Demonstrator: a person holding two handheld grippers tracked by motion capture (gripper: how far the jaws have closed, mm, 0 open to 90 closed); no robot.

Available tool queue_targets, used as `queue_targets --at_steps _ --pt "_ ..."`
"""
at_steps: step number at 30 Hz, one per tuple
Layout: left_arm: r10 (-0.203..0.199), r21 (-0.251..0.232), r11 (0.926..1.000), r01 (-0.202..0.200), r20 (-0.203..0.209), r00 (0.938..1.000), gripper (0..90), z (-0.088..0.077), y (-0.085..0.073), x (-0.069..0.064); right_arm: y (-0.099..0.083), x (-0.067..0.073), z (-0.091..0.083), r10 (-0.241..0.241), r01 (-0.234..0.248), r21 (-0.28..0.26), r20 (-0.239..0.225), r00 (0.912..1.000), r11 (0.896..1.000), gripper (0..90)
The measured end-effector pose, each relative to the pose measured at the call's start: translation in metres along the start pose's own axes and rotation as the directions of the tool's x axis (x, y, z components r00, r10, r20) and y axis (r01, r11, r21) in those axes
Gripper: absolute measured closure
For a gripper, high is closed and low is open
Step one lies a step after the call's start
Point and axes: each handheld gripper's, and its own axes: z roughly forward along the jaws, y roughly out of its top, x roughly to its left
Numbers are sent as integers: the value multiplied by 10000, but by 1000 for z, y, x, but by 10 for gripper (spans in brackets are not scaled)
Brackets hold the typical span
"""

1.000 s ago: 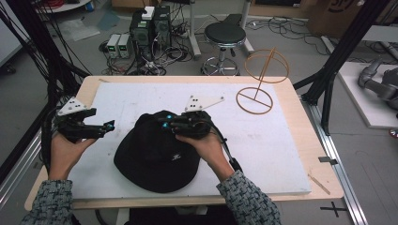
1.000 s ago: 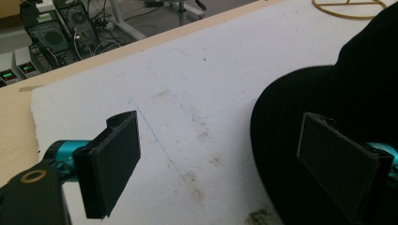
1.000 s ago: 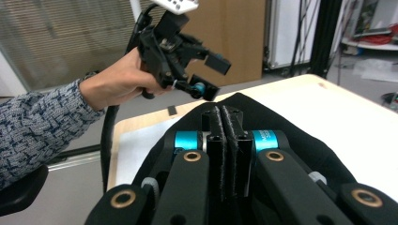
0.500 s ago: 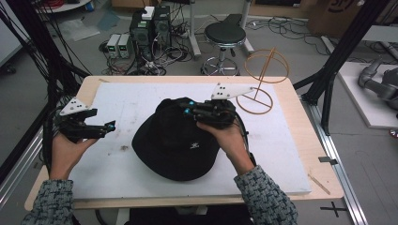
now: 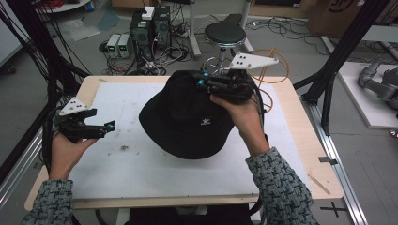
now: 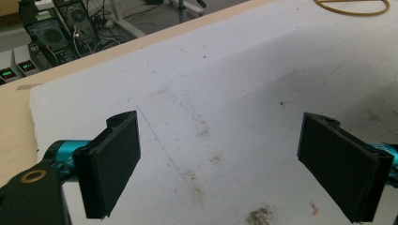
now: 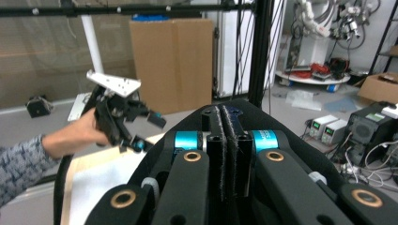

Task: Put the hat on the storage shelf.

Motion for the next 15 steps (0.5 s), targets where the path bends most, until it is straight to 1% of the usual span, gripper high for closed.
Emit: queue_targets --at_steps 4,5,7,8,9,10,11,12,14,15 --pt "0 11 10000 0 -2 10000 139 0 0 0 18 -5 -8 -257 260 -70 329 9991 9996 890" --pt "-5 9 10000 5 3 10000 139 0 0 0 26 -8 -13 -384 388 -89 477 9981 9992 890" --pt "-20 6 10000 20 9 10000 139 0 0 0 30 -9 -15 -379 386 -98 570 9977 9992 890" --pt "-7 26 10000 7 2 10000 139 0 0 0 35 -13 -19 -390 401 -136 711 9967 9991 890" --pt "-6 26 10000 6 -9 10000 139 0 0 1 35 -13 -19 -390 401 -136 711 9967 9991 890" --pt "-67 -1 10000 67 -16 10000 139 1 0 1 38 -16 -22 -424 437 -144 823 9957 9989 890" --pt "-72 -3 10000 72 -8 10000 139 0 0 1 40 -18 -24 -389 407 -190 887 9953 9990 890" --pt "-64 -1 10000 64 -2 10000 139 0 -1 1 44 -24 -29 -305 333 -257 1030 9942 9991 890" --pt "-40 -20 10000 40 -19 10000 139 0 -1 1 47 -29 -33 -253 286 -254 1210 9923 9993 890" --pt "-51 -31 10000 51 -23 10000 139 0 -1 1 47 -29 -33 -253 286 -254 1210 9923 9993 890"
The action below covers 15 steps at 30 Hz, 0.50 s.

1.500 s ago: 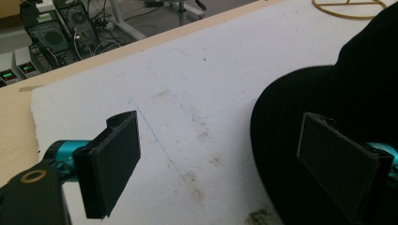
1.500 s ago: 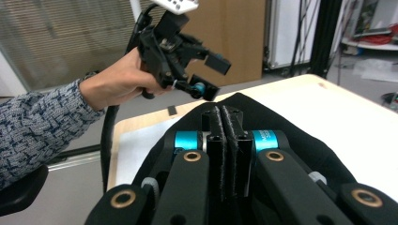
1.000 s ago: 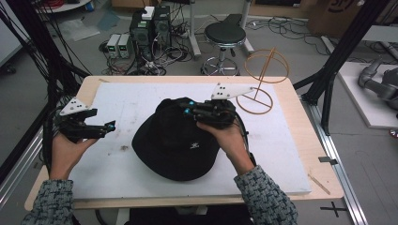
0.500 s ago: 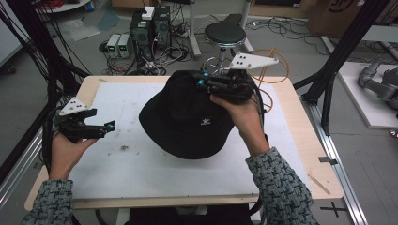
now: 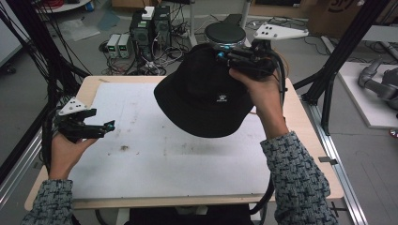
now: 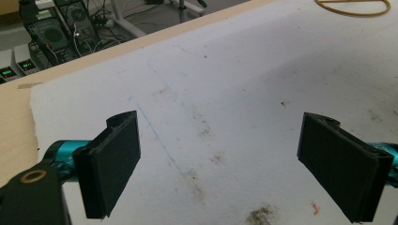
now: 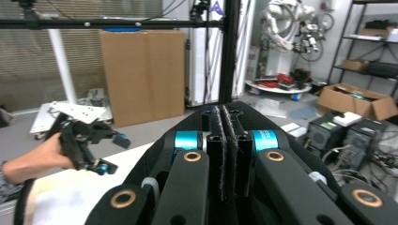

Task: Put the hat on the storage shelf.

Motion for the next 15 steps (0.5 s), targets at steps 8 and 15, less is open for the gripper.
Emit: queue_targets --at_steps 8,15 --pt "-104 12 9999 104 -77 9999 139 -1 -1 3 13 -17 -18 -173 186 -186 695 9974 9997 891" --pt "-72 62 10000 72 -73 9999 139 0 -1 3 35 -29 -36 -244 315 -531 1305 9911 9981 891"
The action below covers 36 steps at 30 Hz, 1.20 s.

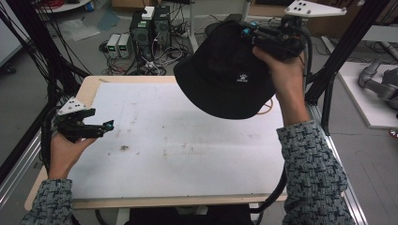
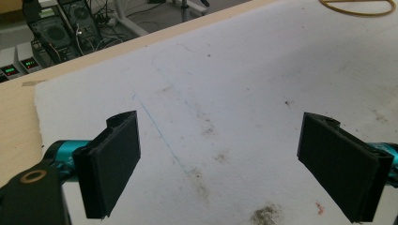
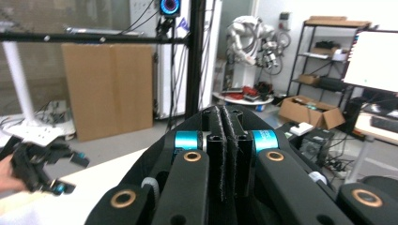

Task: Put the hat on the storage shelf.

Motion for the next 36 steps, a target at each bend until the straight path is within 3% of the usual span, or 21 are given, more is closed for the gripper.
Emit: queue_targets --at_steps 6,12,21,32,36 --pt "-47 -27 10000 48 8 10000 139 0 -1 0 14 -11 -11 -38 45 -137 493 9988 9999 891" --pt "-52 -57 10000 52 -3 10000 139 1 0 -1 23 -28 -26 -146 178 -233 1286 9916 9996 891" --pt "-16 14 10000 16 28 10000 139 2 -1 -1 16 -56 -29 103 -66 -194 1963 9805 9998 890" --pt "7 0 10000 -7 -37 10000 139 0 -1 -2 8 -93 -26 353 -324 -150 2868 9573 9994 890" --pt "-8 -50 10000 8 -43 10000 139 -1 -1 -2 4 -102 -26 467 -472 -52 2954 9542 9989 890"
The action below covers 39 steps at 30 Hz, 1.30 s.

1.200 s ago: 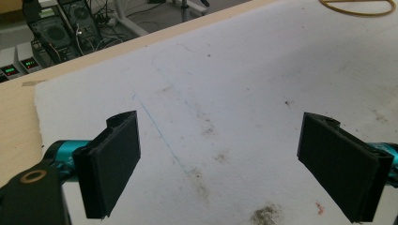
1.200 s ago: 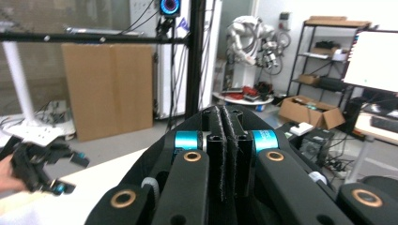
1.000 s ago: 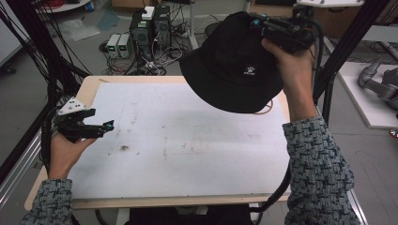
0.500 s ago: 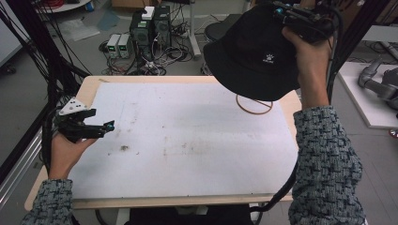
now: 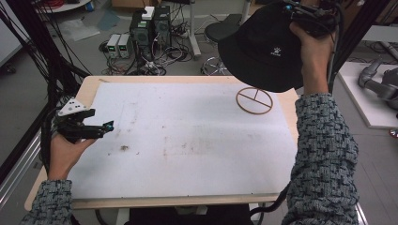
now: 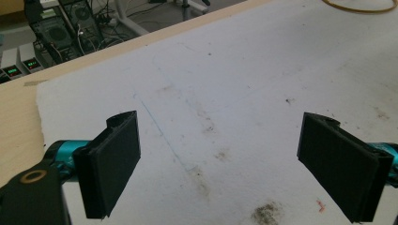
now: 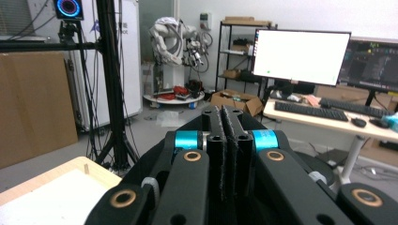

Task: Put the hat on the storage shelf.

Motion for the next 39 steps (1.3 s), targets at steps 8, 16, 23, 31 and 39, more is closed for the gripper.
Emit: queue_targets --at_steps 8,16,23,31,39 --pt "145 80 9999 -145 -8 9999 139 2 0 -2 -12 -15 10 413 -412 -102 113 9991 9991 890" --pt "223 56 9997 -223 18 9997 139 -1 1 -3 -25 -29 19 658 -662 102 381 9971 9978 890" --pt "326 148 9994 -326 9 9995 139 0 1 -4 -32 -41 22 654 -680 425 595 9961 9968 890" --pt "376 185 9991 -377 36 9993 139 1 1 -5 -53 -49 32 782 -852 875 806 9937 9925 890" --pt "403 257 9989 -404 39 9992 139 3 1 -5 -71 -55 38 788 -912 1317 965 9922 9871 890"
